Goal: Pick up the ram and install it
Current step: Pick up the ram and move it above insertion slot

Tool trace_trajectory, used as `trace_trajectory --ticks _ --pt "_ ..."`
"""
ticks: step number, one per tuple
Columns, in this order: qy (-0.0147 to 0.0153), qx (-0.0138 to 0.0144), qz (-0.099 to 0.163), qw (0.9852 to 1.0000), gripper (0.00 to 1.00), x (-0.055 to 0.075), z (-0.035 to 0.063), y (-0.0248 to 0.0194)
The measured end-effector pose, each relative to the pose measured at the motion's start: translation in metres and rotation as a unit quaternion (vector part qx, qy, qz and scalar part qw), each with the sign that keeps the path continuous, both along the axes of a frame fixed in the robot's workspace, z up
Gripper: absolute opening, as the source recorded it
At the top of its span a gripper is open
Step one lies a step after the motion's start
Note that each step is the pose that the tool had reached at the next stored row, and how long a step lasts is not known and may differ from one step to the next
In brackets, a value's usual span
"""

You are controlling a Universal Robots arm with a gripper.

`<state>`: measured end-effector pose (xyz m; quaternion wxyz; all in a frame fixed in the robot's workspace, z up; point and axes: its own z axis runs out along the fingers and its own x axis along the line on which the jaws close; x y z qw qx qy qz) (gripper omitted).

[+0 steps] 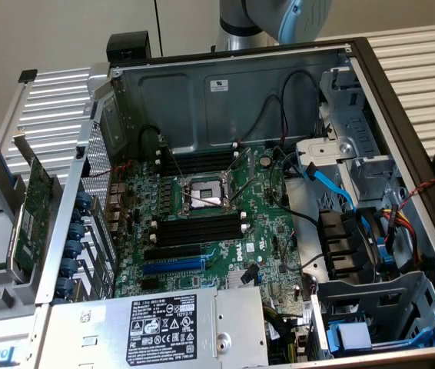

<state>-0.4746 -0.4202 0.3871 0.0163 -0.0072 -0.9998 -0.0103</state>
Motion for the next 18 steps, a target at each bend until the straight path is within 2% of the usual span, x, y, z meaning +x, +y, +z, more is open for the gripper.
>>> trace_trajectory --ticks 4,8,13,18 --pt "-0.0001 0.0001 0.000 1.0000 0.10 0.0000 -0.0001 -0.0012" --pt "-0.0024 0.0001 0.001 1.0000 0.10 0.0000 -0.0002 -0.0013" --pt "-0.0025 0.0002 0.044 0.9990 0.10 -0.0002 -0.0005 -0.0013" --pt "-0.0024 0.0003 0.089 0.9960 0.10 -0.0002 -0.0006 -0.0013"
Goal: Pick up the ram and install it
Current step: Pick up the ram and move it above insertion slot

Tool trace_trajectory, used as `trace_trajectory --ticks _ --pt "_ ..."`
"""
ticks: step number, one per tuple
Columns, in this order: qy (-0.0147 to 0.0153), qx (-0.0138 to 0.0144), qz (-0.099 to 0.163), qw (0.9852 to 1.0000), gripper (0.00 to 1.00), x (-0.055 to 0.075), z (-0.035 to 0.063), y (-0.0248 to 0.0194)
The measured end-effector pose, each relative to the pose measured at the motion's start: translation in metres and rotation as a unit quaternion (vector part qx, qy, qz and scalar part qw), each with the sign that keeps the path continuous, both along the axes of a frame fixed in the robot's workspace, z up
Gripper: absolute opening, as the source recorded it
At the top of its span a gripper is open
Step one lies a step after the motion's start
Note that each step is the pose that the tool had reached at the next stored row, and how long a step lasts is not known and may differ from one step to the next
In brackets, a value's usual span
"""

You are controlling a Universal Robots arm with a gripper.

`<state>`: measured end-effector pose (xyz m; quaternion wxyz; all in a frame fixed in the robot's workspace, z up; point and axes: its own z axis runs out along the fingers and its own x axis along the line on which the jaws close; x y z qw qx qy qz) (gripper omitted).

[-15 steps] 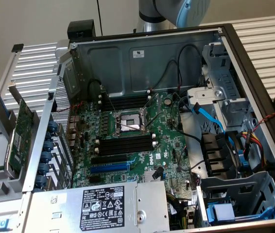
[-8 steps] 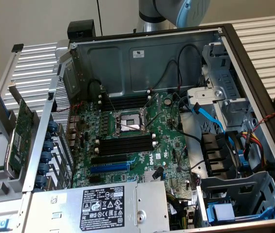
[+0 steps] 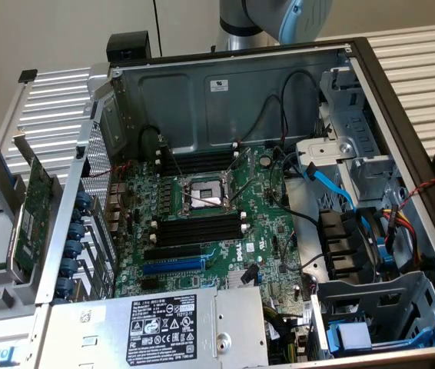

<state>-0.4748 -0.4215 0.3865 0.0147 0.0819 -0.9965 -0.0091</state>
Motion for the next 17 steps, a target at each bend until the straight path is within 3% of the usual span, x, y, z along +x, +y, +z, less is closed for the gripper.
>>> trace_trajectory --ticks 4,8,13,17 --pt "0.0000 0.0000 0.037 0.9993 0.10 0.0000 -0.0001 0.0000" --pt "0.0000 0.0000 0.072 0.9974 0.10 0.0000 -0.0002 0.0000" --pt "-0.0001 0.0000 0.118 0.9930 0.10 0.0000 -0.0003 0.0000" --pt "0.0000 0.0000 0.154 0.9881 0.10 0.0000 -0.0004 0.0000"
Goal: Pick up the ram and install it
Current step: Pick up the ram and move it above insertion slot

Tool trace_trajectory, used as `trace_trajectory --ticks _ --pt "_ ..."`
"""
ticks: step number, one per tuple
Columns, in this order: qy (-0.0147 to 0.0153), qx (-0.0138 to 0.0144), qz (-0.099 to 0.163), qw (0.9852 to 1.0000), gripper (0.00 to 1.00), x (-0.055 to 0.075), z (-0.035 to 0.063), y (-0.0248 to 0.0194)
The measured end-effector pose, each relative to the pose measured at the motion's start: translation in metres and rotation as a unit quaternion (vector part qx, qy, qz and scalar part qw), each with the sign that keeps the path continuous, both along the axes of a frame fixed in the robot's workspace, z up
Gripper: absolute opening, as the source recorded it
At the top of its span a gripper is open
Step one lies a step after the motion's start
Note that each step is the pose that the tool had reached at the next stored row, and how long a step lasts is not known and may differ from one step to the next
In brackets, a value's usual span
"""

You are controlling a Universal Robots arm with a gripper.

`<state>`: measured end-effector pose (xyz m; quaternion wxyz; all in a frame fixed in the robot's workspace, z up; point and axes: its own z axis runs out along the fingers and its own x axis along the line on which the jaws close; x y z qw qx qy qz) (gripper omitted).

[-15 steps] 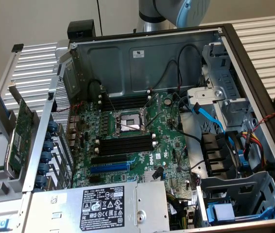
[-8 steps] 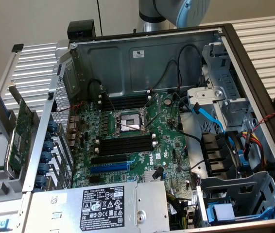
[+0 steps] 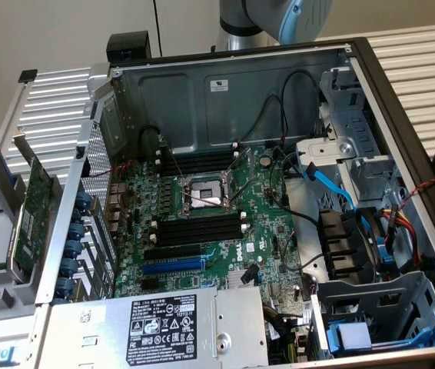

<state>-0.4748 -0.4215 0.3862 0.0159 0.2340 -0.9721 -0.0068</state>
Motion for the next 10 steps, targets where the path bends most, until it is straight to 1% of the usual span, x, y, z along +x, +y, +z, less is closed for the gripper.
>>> trace_trajectory --ticks 2,5,7,10 --pt "0.0000 0.0000 0.018 0.9998 0.10 0.0000 -0.0001 0.0000" --pt "0.0000 0.0000 0.046 0.9989 0.10 0.0000 -0.0001 0.0000" --pt "0.0000 0.0000 0.064 0.9980 0.10 0.0000 -0.0002 0.0000" --pt "0.0000 0.0000 0.091 0.9959 0.10 0.0000 -0.0003 0.0000"
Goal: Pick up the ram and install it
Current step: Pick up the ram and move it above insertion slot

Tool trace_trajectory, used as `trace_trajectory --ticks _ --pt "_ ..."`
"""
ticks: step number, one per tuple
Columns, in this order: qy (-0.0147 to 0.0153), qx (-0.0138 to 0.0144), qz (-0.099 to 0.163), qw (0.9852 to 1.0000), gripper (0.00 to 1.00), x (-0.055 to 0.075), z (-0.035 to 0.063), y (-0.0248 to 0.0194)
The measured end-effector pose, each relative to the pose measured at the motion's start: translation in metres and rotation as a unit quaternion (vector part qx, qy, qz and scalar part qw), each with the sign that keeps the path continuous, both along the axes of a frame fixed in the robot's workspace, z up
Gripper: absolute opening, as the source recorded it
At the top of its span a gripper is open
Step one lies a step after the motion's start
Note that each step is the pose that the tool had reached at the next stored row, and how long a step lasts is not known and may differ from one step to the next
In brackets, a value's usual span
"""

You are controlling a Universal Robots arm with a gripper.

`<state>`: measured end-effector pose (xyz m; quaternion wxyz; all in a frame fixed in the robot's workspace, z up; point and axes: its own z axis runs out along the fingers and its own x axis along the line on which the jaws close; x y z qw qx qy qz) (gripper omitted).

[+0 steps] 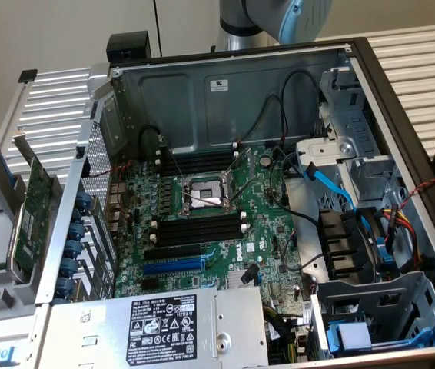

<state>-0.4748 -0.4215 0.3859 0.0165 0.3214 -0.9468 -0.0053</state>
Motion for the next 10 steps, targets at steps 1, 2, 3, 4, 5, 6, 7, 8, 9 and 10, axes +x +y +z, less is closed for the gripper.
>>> trace_trajectory --ticks 1,2,3,4,5,6,7,8,9,10 --pt "0.0000 0.0000 0.009 1.0000 0.10 0.0000 0.0000 0.0000" --pt "0.0000 0.0000 0.018 0.9998 0.10 0.0000 0.0000 0.0000" --pt "0.0000 0.0000 0.028 0.9996 0.10 0.0000 -0.0001 0.0000" --pt "0.0000 0.0000 0.037 0.9993 0.10 0.0000 -0.0001 0.0000" --pt "0.0000 0.0000 0.046 0.9990 0.10 0.0000 -0.0001 0.0000" --pt "0.0001 0.0000 0.055 0.9985 0.10 0.0000 -0.0001 0.0000" --pt "0.0000 0.0000 0.064 0.9979 0.10 0.0000 -0.0001 0.0000" --pt "0.0000 0.0000 0.073 0.9973 0.10 0.0000 -0.0001 0.0000" --pt "0.0000 0.0000 0.082 0.9966 0.10 0.0000 -0.0002 0.0000" --pt "0.0000 0.0000 0.091 0.9959 0.10 0.0000 -0.0002 0.0000"
